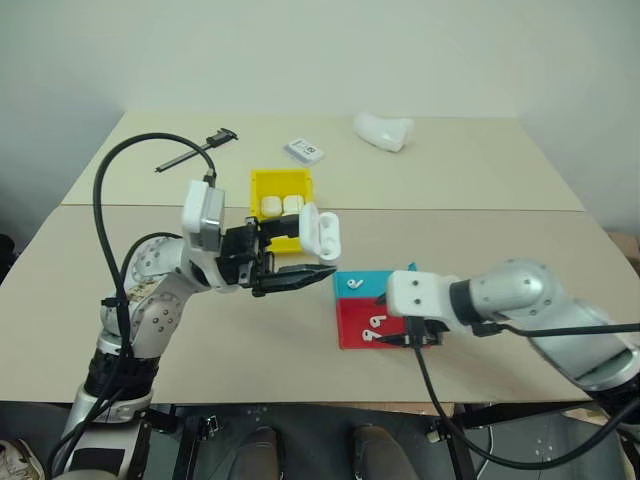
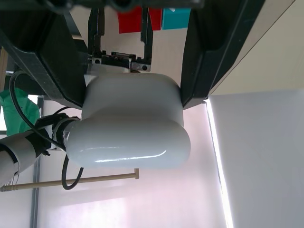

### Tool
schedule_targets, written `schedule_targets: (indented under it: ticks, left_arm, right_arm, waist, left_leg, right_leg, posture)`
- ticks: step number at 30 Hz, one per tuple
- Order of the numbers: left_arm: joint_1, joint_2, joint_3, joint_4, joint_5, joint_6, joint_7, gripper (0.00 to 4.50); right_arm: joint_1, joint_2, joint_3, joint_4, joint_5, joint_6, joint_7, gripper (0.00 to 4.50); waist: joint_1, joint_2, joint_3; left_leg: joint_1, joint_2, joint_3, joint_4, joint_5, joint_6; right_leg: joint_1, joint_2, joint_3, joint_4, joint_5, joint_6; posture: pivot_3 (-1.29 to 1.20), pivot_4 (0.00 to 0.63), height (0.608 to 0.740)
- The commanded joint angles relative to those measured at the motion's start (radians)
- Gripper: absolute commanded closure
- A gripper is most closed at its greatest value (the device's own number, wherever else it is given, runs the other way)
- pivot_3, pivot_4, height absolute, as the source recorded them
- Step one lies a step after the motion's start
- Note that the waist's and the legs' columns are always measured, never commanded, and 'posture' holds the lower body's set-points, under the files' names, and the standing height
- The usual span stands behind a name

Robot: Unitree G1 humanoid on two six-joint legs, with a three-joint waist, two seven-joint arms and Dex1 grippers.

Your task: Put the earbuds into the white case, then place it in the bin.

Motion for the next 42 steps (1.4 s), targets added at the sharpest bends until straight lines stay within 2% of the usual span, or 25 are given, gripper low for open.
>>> schedule_targets:
  ticks: [1, 5, 7, 10, 20, 42]
  left_arm:
    - [-0.002, -0.013, 0.026, -0.021, 0.009, -0.019, -0.007, 1.76]
    - [0.007, -0.028, 0.026, -0.030, 0.020, -0.021, -0.004, 1.76]
    - [0.015, -0.030, 0.029, -0.039, 0.023, -0.019, -0.002, 1.76]
    - [0.032, -0.026, 0.042, -0.062, 0.026, -0.017, 0.003, 1.76]
    - [0.066, -0.023, 0.064, -0.114, 0.032, -0.003, 0.043, 1.76]
    - [0.073, -0.013, 0.066, -0.132, 0.033, -0.002, 0.066, 1.76]
  right_arm:
    - [-0.068, -0.008, 0.049, 0.035, -0.103, -0.068, 0.044, 1.25]
    - [-0.155, 0.004, 0.107, 0.145, -0.172, -0.240, 0.174, 1.25]
    - [-0.205, 0.017, 0.119, 0.205, -0.184, -0.308, 0.245, 1.64]
    - [-0.244, 0.044, 0.129, 0.268, -0.202, -0.376, 0.320, 2.54]
    - [-0.252, 0.154, 0.144, 0.379, -0.301, -0.436, 0.372, 2.54]
    - [-0.210, 0.235, 0.149, 0.464, -0.432, -0.504, 0.378, 2.54]
  waist:
    - [0.000, 0.000, 0.000]
    - [-0.001, 0.000, 0.000]
    - [-0.002, 0.000, 0.000]
    - [-0.002, 0.000, 0.000]
    - [0.001, 0.000, 0.000]
    - [0.000, 0.000, 0.000]
  left_leg:
    - [0.000, 0.000, 0.000, 0.000, 0.000, 0.000]
    - [0.000, 0.000, 0.000, 0.000, 0.000, 0.001]
    - [0.000, 0.000, 0.001, 0.001, 0.000, 0.001]
    - [0.000, 0.001, 0.001, 0.001, -0.001, 0.001]
    - [0.000, 0.001, 0.002, 0.001, -0.001, 0.001]
    - [0.001, 0.001, 0.002, 0.001, -0.001, 0.001]
  right_leg:
    - [0.000, 0.000, 0.000, 0.000, 0.000, 0.000]
    - [0.000, 0.000, 0.000, 0.000, 0.000, 0.000]
    - [0.000, 0.000, 0.000, 0.000, 0.000, 0.000]
    - [0.000, 0.001, 0.000, 0.000, 0.000, 0.000]
    - [0.000, 0.001, -0.001, 0.001, 0.000, 0.000]
    - [0.000, 0.001, -0.001, 0.001, 0.000, 0.000]
  posture:
    - [0.00, 0.150, 0.740]
    - [0.00, 0.150, 0.740]
    - [0.00, 0.150, 0.740]
    - [0.00, 0.150, 0.740]
    - [0.00, 0.150, 0.740]
    - [0.00, 0.150, 0.740]
